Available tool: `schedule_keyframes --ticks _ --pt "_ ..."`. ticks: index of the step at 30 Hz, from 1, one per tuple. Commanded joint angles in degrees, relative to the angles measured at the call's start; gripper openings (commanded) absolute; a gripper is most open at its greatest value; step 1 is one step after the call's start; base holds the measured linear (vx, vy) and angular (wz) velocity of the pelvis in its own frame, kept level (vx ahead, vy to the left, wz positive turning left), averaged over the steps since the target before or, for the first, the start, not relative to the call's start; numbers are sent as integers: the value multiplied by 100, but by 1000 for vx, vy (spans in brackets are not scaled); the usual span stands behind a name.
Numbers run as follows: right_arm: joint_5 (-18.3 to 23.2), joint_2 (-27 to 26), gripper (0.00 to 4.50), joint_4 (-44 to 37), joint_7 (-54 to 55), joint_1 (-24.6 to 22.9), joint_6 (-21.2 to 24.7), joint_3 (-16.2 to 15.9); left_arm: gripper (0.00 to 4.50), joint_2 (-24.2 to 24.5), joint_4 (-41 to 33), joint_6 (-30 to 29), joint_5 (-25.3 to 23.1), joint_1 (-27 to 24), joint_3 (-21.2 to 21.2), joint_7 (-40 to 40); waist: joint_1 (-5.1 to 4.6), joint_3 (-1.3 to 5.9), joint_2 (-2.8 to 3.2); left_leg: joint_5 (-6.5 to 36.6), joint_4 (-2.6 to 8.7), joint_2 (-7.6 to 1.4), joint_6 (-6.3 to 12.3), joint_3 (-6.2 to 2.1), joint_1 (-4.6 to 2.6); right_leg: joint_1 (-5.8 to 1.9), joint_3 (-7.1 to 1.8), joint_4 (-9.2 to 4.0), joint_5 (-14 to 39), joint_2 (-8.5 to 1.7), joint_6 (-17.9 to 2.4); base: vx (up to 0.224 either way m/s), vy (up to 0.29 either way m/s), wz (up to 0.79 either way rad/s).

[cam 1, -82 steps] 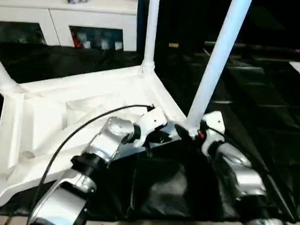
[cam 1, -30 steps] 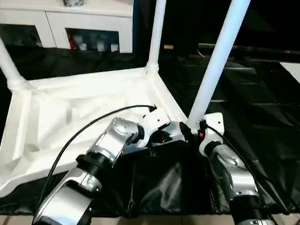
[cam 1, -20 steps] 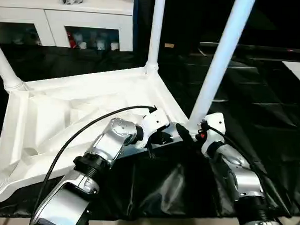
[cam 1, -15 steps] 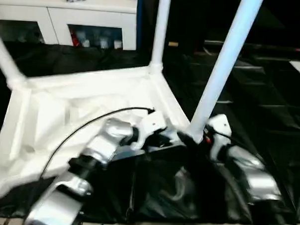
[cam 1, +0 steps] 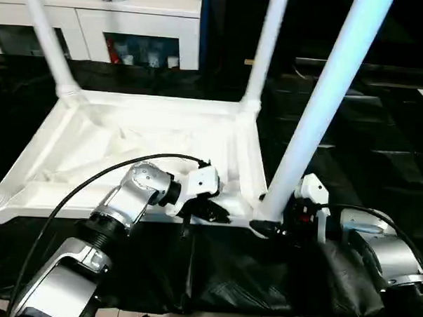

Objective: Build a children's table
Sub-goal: Rotate leg to tighten

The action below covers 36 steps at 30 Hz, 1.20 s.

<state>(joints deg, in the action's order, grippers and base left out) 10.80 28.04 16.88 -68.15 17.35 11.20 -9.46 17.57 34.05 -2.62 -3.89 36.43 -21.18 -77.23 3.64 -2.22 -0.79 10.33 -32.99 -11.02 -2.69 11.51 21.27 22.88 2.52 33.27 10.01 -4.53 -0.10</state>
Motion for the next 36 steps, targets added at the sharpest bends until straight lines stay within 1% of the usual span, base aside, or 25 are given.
schedule_keyframes --ticks 1,5,6,8,10,12,13,14,16,18,20,21,22,24,25,26,27,29,30,31,32,33,34,35,36 --pt "-69 7 326 -90 -137 48 17 -114 0 -19 -41 115 -70 110 -163 -166 1 310 -27 1220 359 -269 306 -85 -104 -246 -195 -314 984 -352 -1422 0 0 0" --pt "-69 -29 293 -104 -107 27 31 -163 0 -8 1 139 -56 142 -169 -188 7 319 -26 1132 351 -265 326 -84 -101 -253 -190 -298 853 -346 -1451 0 0 0" --pt "-55 -39 286 -116 -86 21 49 -180 0 0 17 147 -43 155 -178 -189 13 326 -10 1086 345 -263 335 -87 -103 -256 -190 -287 788 -347 -1465 0 0 0" --pt "-13 -100 278 -135 15 -15 138 -159 0 -16 59 147 -52 174 -179 -133 10 328 -20 1038 338 -258 363 -81 -97 -263 -188 -279 680 -339 -1495 0 0 0" --pt "18 -192 269 -147 199 -72 303 -132 0 -53 93 89 -76 177 -173 -28 13 319 -20 1081 340 -260 361 -80 -100 -255 -187 -290 755 -340 -1496 0 0 0" --pt "-18 -324 267 -98 504 -127 338 -71 0 -127 132 -52 -118 186 -146 178 5 295 -23 1315 355 -260 268 -85 -112 -231 -193 -334 1175 -353 -1413 0 0 0" --pt "-66 -463 266 -4 813 -137 366 7 0 -196 150 -141 -133 188 -128 302 -8 283 -35 1489 367 -250 195 -93 -118 -217 -198 -367 1518 -361 -1326 0 0 0" --pt "-158 -720 265 158 1336 -150 344 130 0 -337 165 -309 -166 186 -100 544 -31 268 -27 1659 387 -244 98 -110 -128 -194 -200 -407 1883 -371 -1222 0 0 0" --pt "-188 -901 265 274 1690 -134 391 227 0 -442 177 -423 -189 186 -88 704 -63 258 -29 1824 402 -234 2 -133 -139 -177 -193 -448 2263 -376 -1099 0 0 0" --pt "-195 -1275 265 516 2324 -55 489 391 0 -729 237 -682 -231 210 -77 1081 -122 239 -27 2114 428 -223 -107 -178 -142 -156 -174 -508 2792 -378 -868 0 0 0" --pt "-198 -1456 265 612 2602 -14 547 442 0 -878 260 -802 -247 220 -70 1272 -150 232 6 2227 437 -221 -134 -189 -152 -136 -166 -527 2879 -375 -851 0 0 0" --pt "-232 -1616 265 708 2837 31 549 451 0 -1019 278 -884 -256 229 -68 1435 -195 237 3 2303 448 -228 -164 -209 -151 -142 -149 -538 2894 -377 -836 0 0 0" --pt "-248 -1681 265 746 2932 49 546 452 0 -1076 287 -915 -260 233 -66 1502 -232 236 -5 2348 461 -218 -179 -224 -121 -159 -137 -539 2910 -367 -793 0 0 0" --pt "-320 -2082 264 996 3450 210 518 452 0 -1388 353 -1086 -273 277 -41 1902 -255 223 29 2535 461 -207 -196 -237 -132 -127 -129 -565 3028 -370 -741 0 0 0" --pt "-338 -2234 264 1084 3651 275 519 466 0 -1492 381 -1145 -279 297 -27 2055 -278 218 14 2701 447 -191 -208 -242 -162 -94 -112 -600 3212 -368 -693 0 0 0" --pt "-409 -2420 264 1227 3967 384 490 490 0 -1583 433 -1154 -341 322 -39 2222 -293 212 15 2786 443 -186 -210 -251 -173 -83 -100 -612 3307 -364 -669 0 0 0" --pt "-517 -2610 264 1376 4329 500 429 505 0 -1644 475 -1132 -438 332 -69 2376 -339 200 30 2977 436 -166 -232 -271 -194 -47 -67 -660 3547 -365 -559 0 0 0" --pt "-515 -2735 264 1441 4445 570 344 525 0 -1673 503 -1140 -478 333 -51 2488 -393 190 18 3138 427 -150 -224 -292 -200 -43 -22 -700 3773 -362 -454 0 0 0" --pt "-534 -2853 264 1479 4543 634 183 533 0 -1683 491 -1171 -502 310 -24 2573 -444 186 57 3350 430 -146 -177 -334 -221 -81 97 -780 3937 -381 -302 0 0 0" --pt "-555 -2857 264 1483 4564 637 154 529 0 -1680 476 -1180 -506 300 -23 2568 -451 182 98 3477 444 -163 -184 -355 -251 -81 138 -800 3890 -387 -299 0 0 0" --pt "-577 -2861 264 1487 4585 641 125 525 0 -1677 460 -1189 -511 291 -22 2562 -476 169 111 3597 473 -175 -198 -382 -247 -96 170 -811 3785 -378 -295 0 0 0" --pt "-555 -2836 320 1440 4475 634 31 533 0 -1600 392 -1183 -524 231 -26 2483 -501 150 153 3918 514 -200 -243 -423 -285 -129 251 -840 3548 -360 -328 0 0 0" --pt "-555 -2836 334 1440 4475 634 31 533 0 -1600 392 -1183 -524 231 -26 2483 -545 149 152 4126 556 -222 -258 -450 -288 -198 318 -819 3258 -357 -356 0 0 0" --pt "-506 -2827 334 1397 4408 623 43 558 0 -1559 367 -1173 -528 208 -29 2444 -529 148 170 4164 583 -237 -265 -446 -293 -217 301 -798 3140 -368 -395 0 0 0" --pt "-528 -2745 337 1338 4281 601 1 524 0 -1485 343 -1112 -531 189 -42 2390 -534 150 130 4094 580 -222 -261 -425 -297 -194 250 -800 3130 -413 -478 0 0 0"
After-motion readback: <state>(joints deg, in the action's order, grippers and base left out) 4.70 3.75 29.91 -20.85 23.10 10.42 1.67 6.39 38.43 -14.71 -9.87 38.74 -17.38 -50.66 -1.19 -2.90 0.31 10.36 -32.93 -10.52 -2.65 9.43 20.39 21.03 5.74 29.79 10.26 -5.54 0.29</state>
